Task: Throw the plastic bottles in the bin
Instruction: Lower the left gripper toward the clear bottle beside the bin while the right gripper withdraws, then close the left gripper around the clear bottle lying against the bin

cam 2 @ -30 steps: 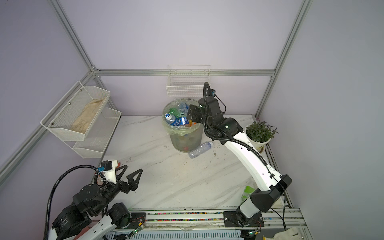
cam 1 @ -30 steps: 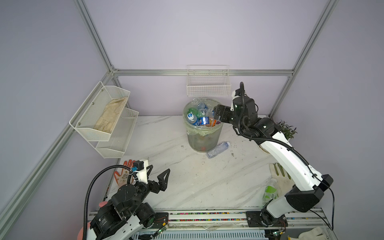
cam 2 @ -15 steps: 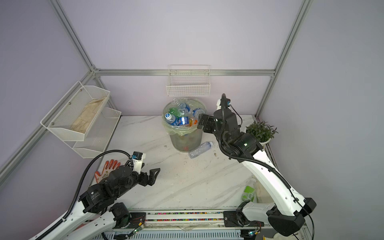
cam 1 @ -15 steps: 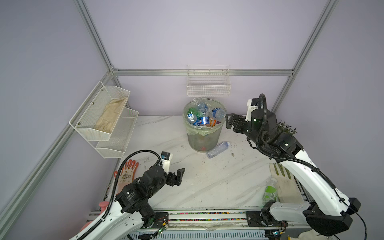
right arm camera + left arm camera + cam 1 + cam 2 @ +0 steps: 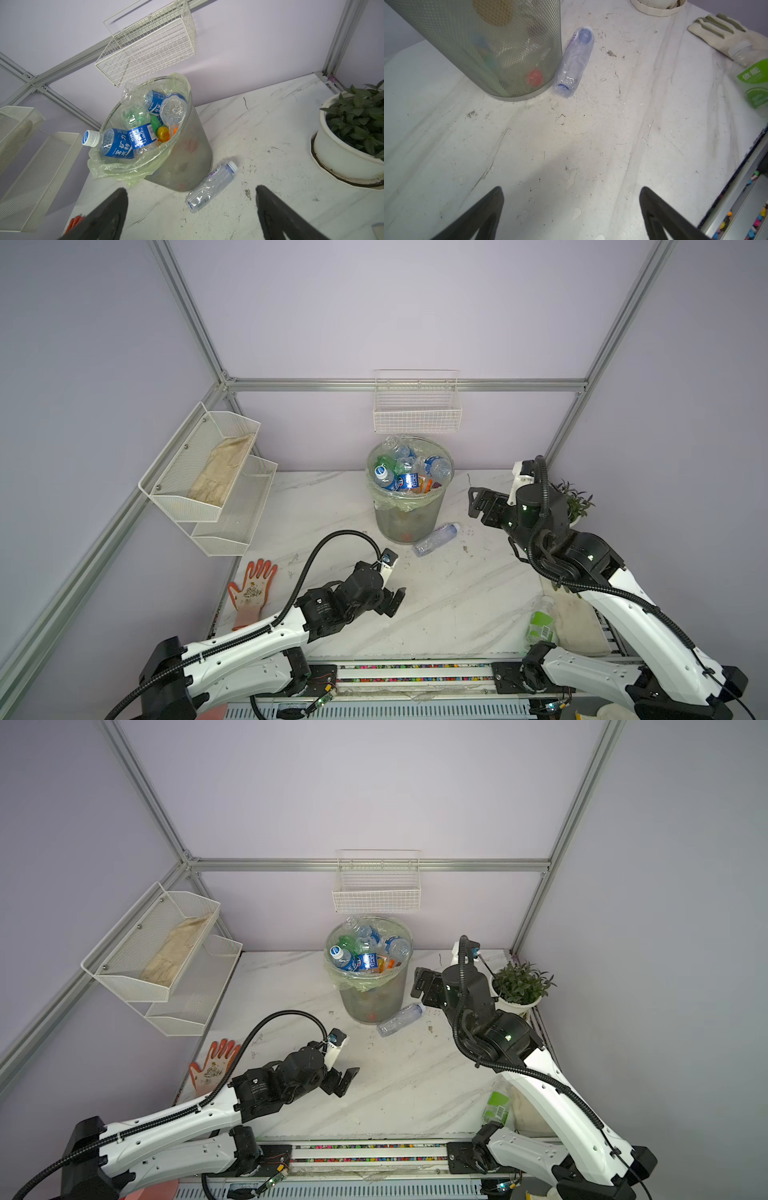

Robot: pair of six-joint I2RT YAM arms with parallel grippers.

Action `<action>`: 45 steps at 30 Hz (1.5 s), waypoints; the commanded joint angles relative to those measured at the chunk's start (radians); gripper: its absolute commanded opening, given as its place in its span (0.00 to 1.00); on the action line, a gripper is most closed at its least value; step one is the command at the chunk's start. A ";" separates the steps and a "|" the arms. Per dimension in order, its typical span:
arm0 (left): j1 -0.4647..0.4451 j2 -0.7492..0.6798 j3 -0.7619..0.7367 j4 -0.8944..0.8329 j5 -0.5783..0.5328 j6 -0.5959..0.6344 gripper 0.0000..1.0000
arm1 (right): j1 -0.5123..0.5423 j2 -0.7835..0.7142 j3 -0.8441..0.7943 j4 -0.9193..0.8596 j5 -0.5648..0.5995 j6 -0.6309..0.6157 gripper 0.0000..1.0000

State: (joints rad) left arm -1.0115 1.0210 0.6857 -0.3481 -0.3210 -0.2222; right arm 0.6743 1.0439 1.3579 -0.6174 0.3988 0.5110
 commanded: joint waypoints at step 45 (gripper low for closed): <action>-0.035 1.132 1.037 -0.166 -0.353 0.321 0.88 | -0.002 -0.384 -0.333 -0.093 0.187 0.154 0.98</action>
State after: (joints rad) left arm -1.0718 2.1410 1.5990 -0.4423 -0.6617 0.0879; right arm 0.6743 0.6720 1.0374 -0.6930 0.5587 0.6510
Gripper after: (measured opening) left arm 0.878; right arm 0.975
